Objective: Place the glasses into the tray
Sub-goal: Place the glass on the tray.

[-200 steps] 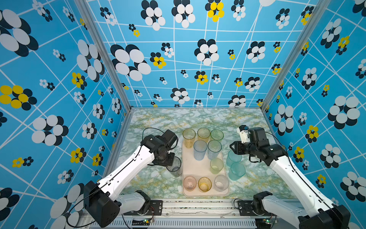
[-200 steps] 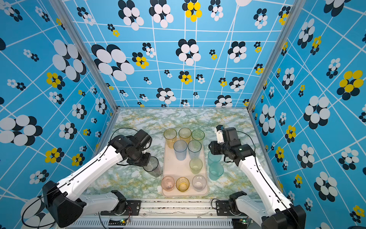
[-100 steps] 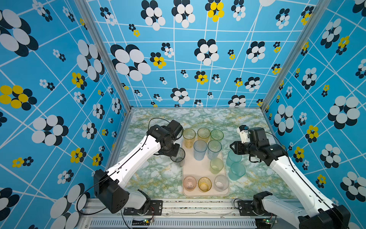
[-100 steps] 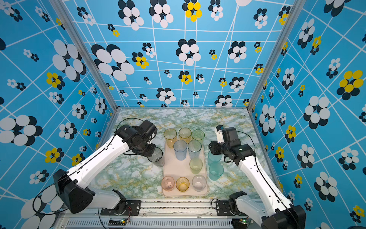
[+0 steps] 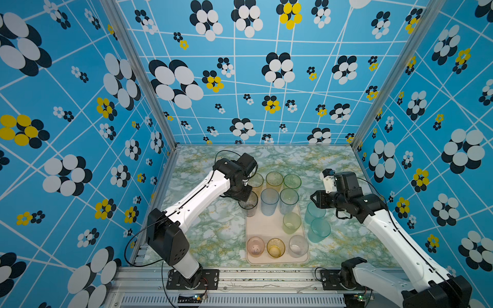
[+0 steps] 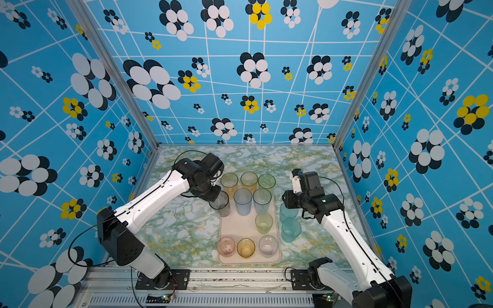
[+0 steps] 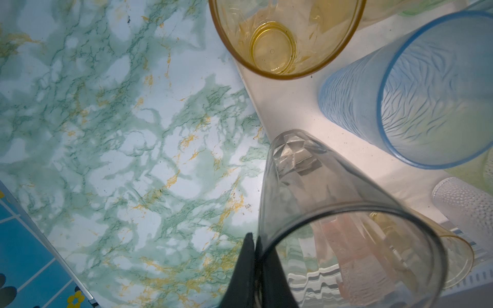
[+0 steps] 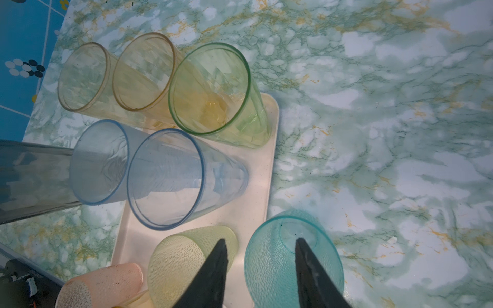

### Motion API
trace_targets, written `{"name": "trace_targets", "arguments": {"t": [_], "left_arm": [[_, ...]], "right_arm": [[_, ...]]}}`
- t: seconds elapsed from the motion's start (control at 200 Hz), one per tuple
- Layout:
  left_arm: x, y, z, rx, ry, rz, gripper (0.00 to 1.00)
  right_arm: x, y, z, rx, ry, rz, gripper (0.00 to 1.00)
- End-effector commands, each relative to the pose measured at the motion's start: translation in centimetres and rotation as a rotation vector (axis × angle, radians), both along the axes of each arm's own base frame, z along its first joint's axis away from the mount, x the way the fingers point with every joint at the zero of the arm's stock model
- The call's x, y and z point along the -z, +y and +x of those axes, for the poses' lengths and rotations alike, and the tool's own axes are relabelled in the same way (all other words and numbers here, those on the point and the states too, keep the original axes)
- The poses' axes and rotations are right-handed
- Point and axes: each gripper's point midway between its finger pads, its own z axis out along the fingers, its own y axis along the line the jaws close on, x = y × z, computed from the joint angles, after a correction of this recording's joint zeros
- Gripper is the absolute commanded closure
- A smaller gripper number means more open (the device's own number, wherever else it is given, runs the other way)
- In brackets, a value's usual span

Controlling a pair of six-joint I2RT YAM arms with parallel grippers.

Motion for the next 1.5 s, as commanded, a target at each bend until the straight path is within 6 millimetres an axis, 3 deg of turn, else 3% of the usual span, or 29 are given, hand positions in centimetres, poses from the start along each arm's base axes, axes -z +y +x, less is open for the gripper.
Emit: {"name": "trace_targets", "arguments": {"t": [0.0, 0.565, 1.495], "left_arm": [[-0.4, -0.8, 0.7, 0.045, -0.019, 0.001, 0.93], [1.2, -2.4, 2.0, 0.107, 0.013, 0.024, 0.93], [3.2, -3.3, 2.8, 0.134, 0.034, 0.024, 0.93]], "right_arm": [[-0.1, -0.6, -0.3, 0.029, 0.009, -0.011, 0.56], [-0.1, -0.9, -0.4, 0.036, 0.024, -0.032, 0.56], [0.0, -0.3, -0.4, 0.02, 0.055, -0.008, 0.56]]}}
